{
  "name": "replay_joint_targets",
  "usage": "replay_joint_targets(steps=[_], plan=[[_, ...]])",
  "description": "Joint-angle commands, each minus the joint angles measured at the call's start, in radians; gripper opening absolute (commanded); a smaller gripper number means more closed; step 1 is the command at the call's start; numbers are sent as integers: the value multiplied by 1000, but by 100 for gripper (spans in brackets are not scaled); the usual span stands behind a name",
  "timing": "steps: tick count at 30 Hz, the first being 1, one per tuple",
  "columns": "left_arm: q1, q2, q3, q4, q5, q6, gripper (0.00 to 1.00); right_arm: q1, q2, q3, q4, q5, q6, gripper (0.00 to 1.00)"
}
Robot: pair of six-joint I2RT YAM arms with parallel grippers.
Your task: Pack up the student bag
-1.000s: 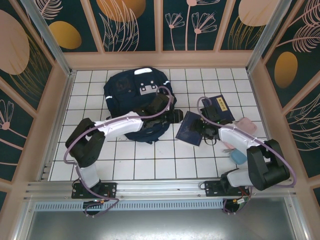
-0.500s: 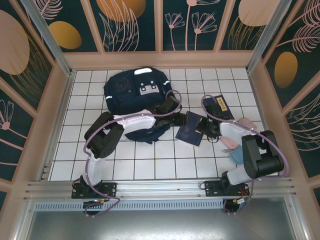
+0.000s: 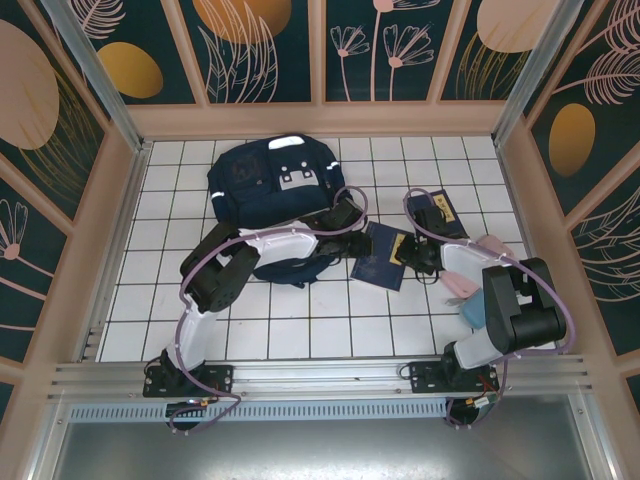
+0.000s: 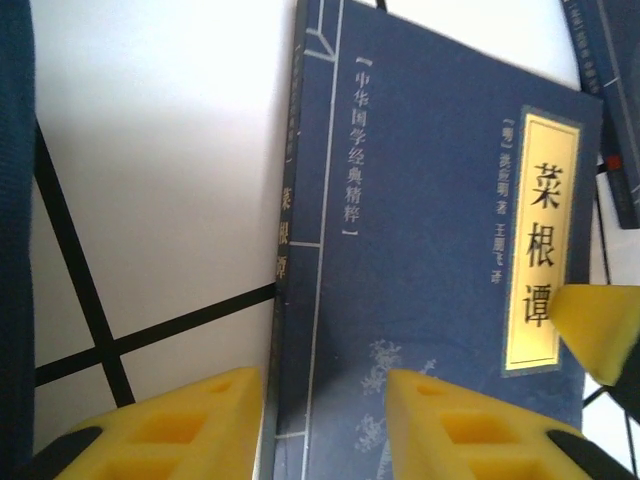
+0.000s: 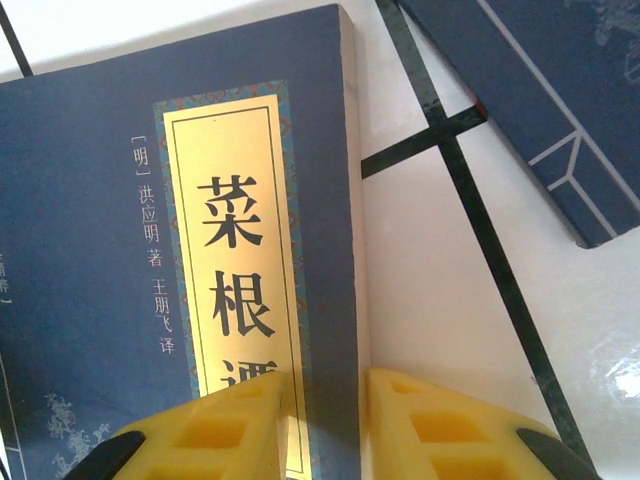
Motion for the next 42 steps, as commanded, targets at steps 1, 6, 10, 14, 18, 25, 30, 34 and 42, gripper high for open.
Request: replay_joint_targets(steps=[1, 6, 10, 14, 18, 25, 30, 34, 42], plan=[[1, 47, 14, -33, 13, -13, 39, -10, 21, -30, 11, -31, -19, 26], [1, 50, 12, -28, 14, -15, 39, -13, 22, -35, 13, -43, -21, 25], [1, 47, 3, 45, 172, -13, 40, -14, 25, -35, 17, -58, -21, 25], [1, 7, -10, 110, 283, -30, 40, -19, 31, -40, 39, -112, -16, 25], [1, -68, -35, 185, 363, -55, 41, -27, 14, -66, 97, -194, 23, 25], [2, -134, -67, 202, 353, -65, 40, -29, 11, -84, 143, -249, 48, 26], [6, -117, -114, 330, 375, -182, 39, -28, 19, -84, 144, -251, 47, 26], [5, -100, -128, 391, 378, -260, 40, -29, 22, -84, 143, -246, 45, 26], [5, -96, -144, 396, 349, -312, 39, -30, 16, -96, 148, -233, 47, 26]])
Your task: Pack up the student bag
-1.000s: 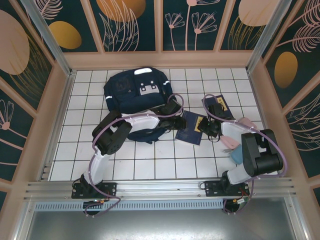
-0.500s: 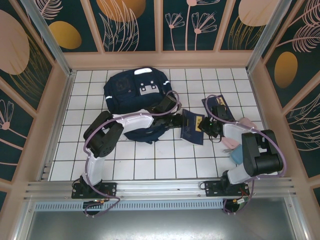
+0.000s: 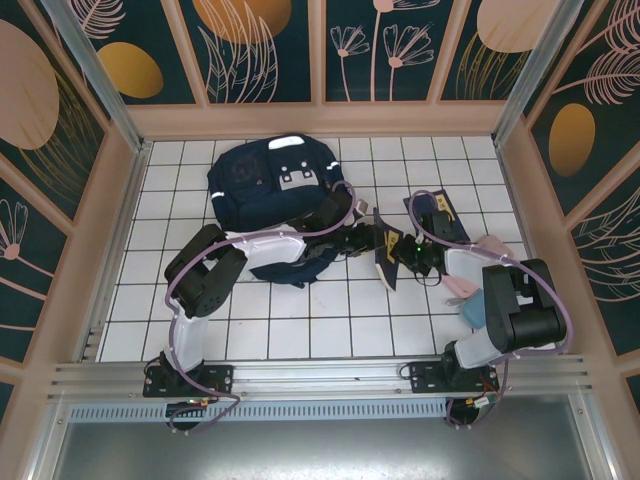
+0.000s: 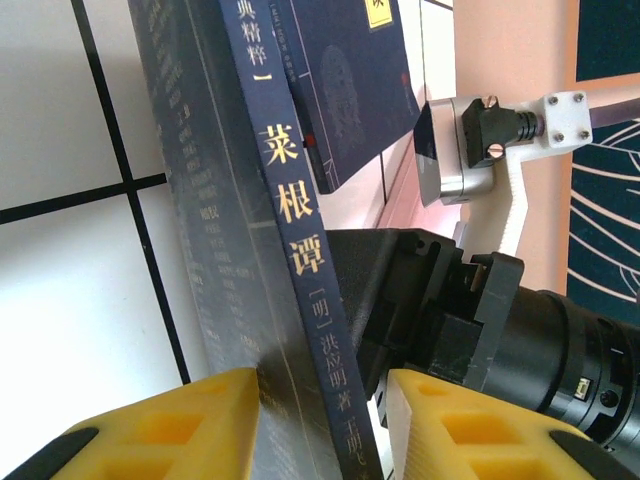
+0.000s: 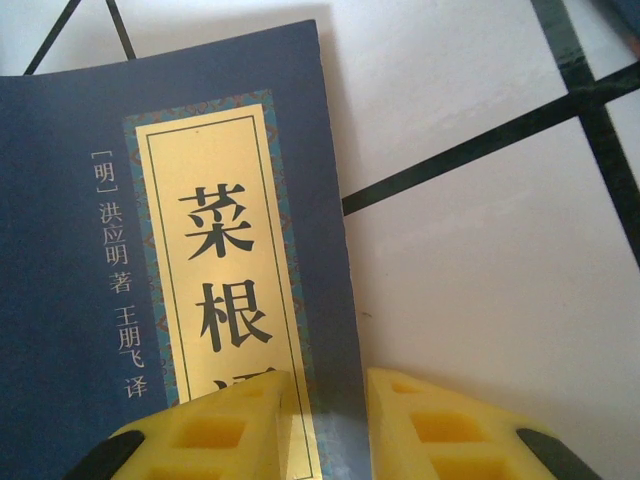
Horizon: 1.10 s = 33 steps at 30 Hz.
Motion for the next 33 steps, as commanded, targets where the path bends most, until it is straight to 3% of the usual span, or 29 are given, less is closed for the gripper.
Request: replay_joint_targets(steps=[1, 9, 16, 18, 21, 24, 29, 33], plan=[[-9, 12, 5, 12, -6, -9, 39, 13, 15, -25, -20, -27, 9, 26], [-8, 1, 23, -107, -88, 75, 40, 10, 7, -19, -30, -15, -8, 28], [-3, -18, 31, -147, -135, 113, 24, 7, -9, -15, -36, -7, -14, 32], [-1, -32, 31, -157, -154, 134, 13, 7, -30, -14, -33, -6, -24, 36], [6, -68, 34, -178, -186, 165, 5, 6, -81, -13, -40, 11, -29, 42], [22, -124, 33, -197, -224, 200, 3, -2, -145, -15, -27, -9, -31, 50], [79, -245, -6, -174, -255, 213, 6, -11, -287, -37, 82, -149, -5, 72], [159, -337, -56, -118, -301, 166, 7, -13, -348, -41, 204, -265, 89, 81]])
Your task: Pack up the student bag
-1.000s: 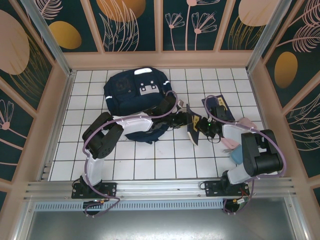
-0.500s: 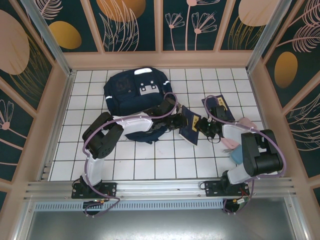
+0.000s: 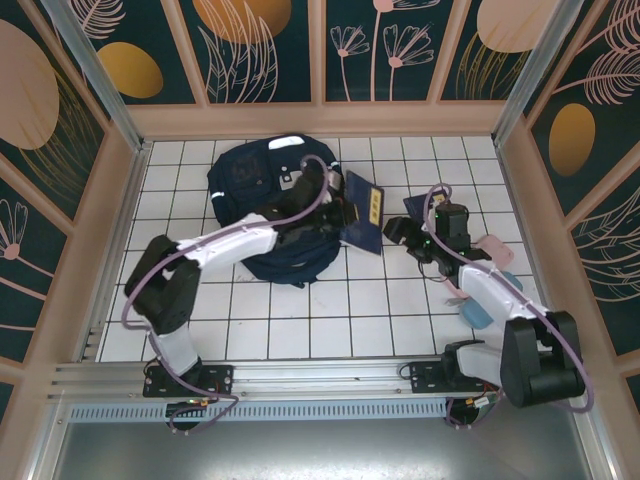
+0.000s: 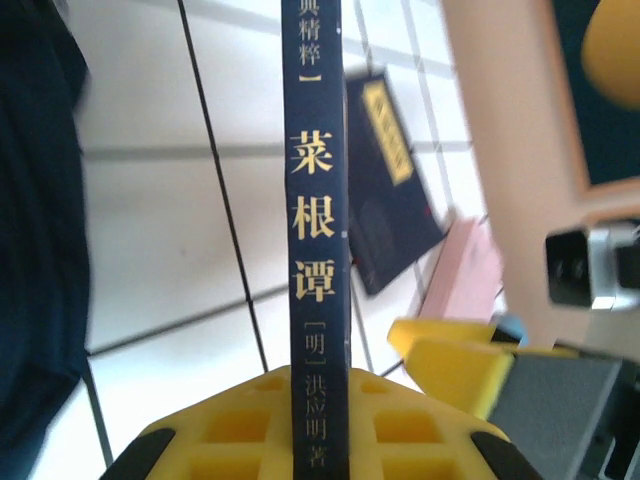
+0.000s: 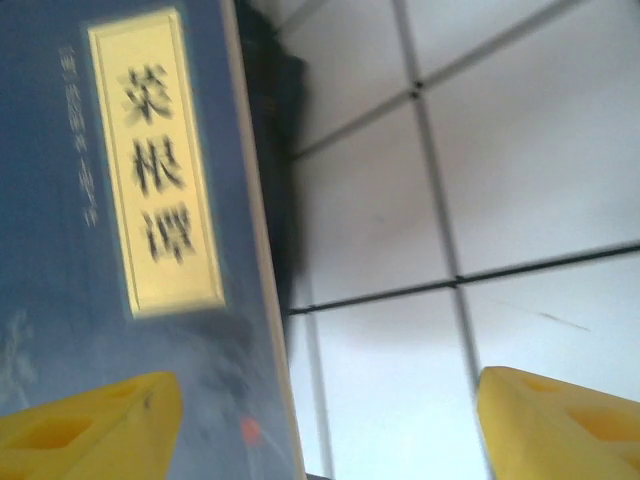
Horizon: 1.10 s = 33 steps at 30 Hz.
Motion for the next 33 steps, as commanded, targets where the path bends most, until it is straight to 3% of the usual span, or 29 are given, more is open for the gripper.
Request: replay_joint_targets(steps=[1, 4, 6, 11, 15, 21, 26, 33], plan=[[64, -89, -40, 85, -69, -29, 7, -6, -41, -26, 184, -153, 112, 82], [96, -128, -71, 165, -80, -89, 7, 18, -45, -65, 398, -204, 333, 84], [106, -153, -98, 229, -100, -147, 7, 69, -43, -89, 550, -174, 472, 86], [107, -190, -167, 372, -176, -261, 7, 202, 11, -61, 726, -66, 632, 89], [108, -221, -226, 509, -201, -329, 7, 248, 87, -70, 913, -5, 782, 89], [107, -229, -276, 621, -210, -417, 8, 291, 170, -10, 976, 72, 852, 88], [107, -197, -285, 676, -167, -488, 8, 341, 218, 33, 1028, 206, 849, 82], [107, -180, -296, 719, -150, -566, 8, 359, 331, 53, 1186, 258, 968, 70]])
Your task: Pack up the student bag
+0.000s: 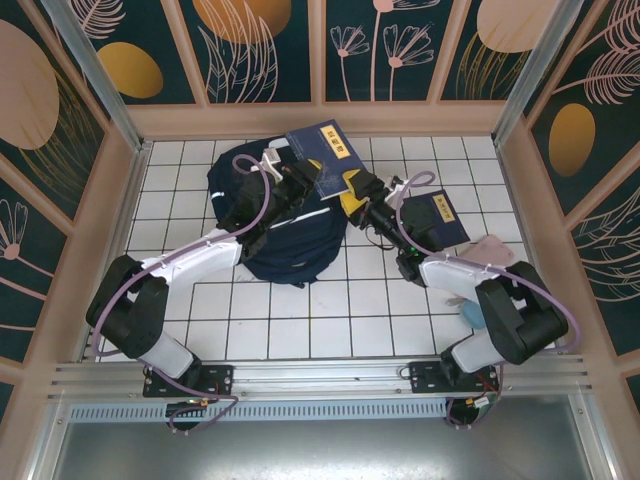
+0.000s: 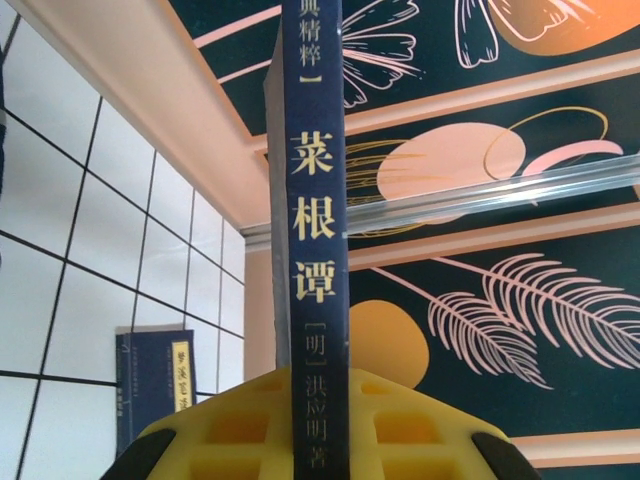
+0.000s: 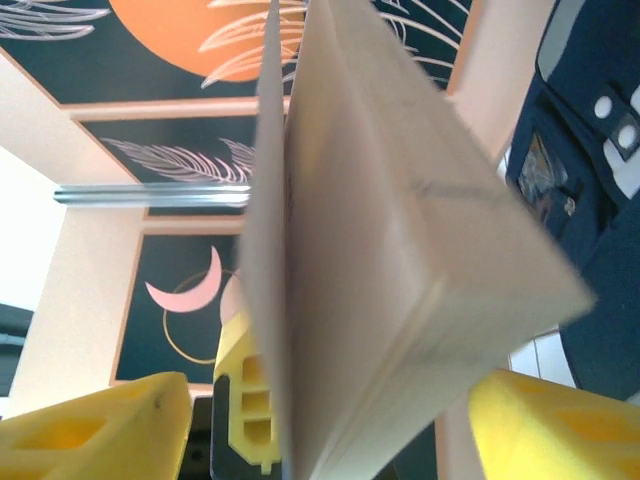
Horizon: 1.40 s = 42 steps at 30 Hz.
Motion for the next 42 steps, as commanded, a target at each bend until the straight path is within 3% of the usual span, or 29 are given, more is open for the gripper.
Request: replay_joint_targets(steps=[1, 6, 13, 18, 20, 24, 29, 35, 39, 42], plan=[[-2, 9, -13, 111, 13, -61, 8, 11, 52, 10, 179, 69, 78, 68], [-2, 5, -17, 111, 12, -66, 8, 36, 129, 18, 305, 82, 120, 57], [-2, -5, -44, 104, 2, -63, 8, 46, 163, 10, 349, 93, 143, 38], [-2, -5, -45, 80, 6, -53, 10, 47, 127, -6, 293, 107, 85, 9], [-2, -10, -49, 60, 2, -40, 18, 46, 86, -8, 204, 119, 31, 0], [-2, -24, -41, -79, -24, 38, 55, 45, -32, -5, -45, 169, -131, 0], [-1, -67, -33, -357, -119, 244, 75, 28, -206, 37, -389, 237, -437, 0], [0, -94, 23, -609, -109, 568, 81, -13, -361, 1, -595, 265, -636, 0], [-2, -68, 97, -785, -48, 796, 82, -71, -425, -31, -701, 242, -669, 0], [-3, -40, 134, -878, -45, 891, 83, -123, -457, -65, -760, 211, -665, 0]])
